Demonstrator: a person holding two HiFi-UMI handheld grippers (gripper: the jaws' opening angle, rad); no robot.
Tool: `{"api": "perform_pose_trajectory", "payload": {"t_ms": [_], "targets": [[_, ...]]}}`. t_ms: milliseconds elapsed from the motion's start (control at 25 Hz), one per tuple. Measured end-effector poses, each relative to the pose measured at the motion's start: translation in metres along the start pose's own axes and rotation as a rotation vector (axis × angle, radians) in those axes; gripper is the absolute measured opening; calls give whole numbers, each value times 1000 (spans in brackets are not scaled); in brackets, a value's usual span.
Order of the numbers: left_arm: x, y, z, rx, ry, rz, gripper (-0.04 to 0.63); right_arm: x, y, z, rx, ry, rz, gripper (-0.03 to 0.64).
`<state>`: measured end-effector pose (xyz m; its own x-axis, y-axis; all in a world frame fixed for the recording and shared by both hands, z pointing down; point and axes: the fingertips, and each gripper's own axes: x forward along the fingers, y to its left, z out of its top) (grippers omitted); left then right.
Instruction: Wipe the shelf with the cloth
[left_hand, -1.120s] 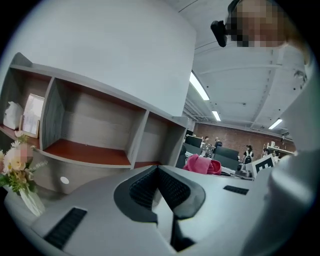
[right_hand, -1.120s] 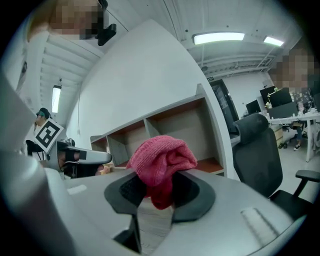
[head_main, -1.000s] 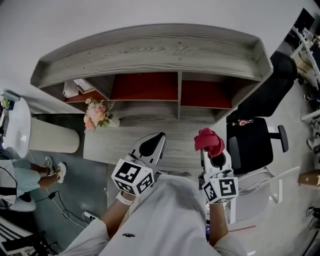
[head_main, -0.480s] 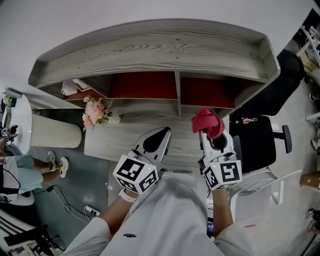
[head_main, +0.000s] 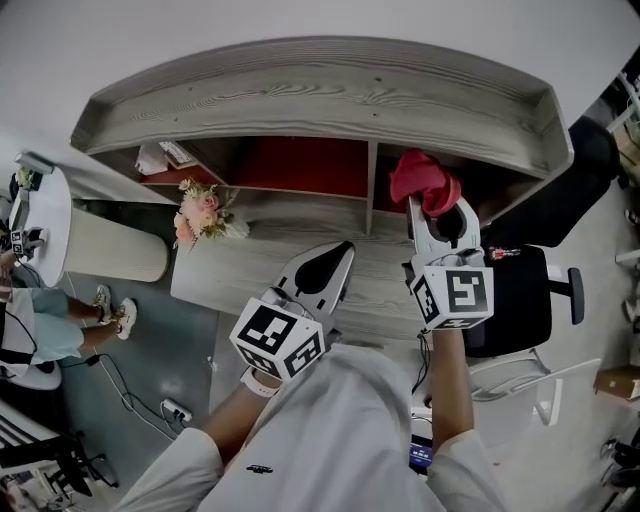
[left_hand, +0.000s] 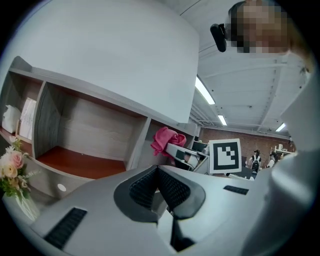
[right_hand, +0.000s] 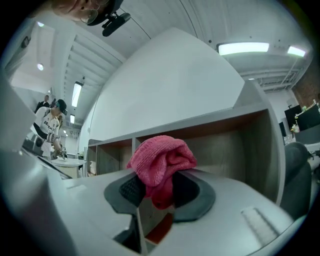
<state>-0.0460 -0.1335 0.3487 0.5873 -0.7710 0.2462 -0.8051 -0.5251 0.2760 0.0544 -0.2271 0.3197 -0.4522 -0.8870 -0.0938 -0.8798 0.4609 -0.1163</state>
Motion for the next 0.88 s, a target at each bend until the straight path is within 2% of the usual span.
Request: {"api": "perform_pose_trajectory", "payload": {"t_ms": [440,880], "targets": [[-4,13,23,9,-57,36,2,56,4,16,-40,-51,36,138],[-12,18,20,13,-30,49,2,100,-10,23,-67,-75,-5,138]]}}
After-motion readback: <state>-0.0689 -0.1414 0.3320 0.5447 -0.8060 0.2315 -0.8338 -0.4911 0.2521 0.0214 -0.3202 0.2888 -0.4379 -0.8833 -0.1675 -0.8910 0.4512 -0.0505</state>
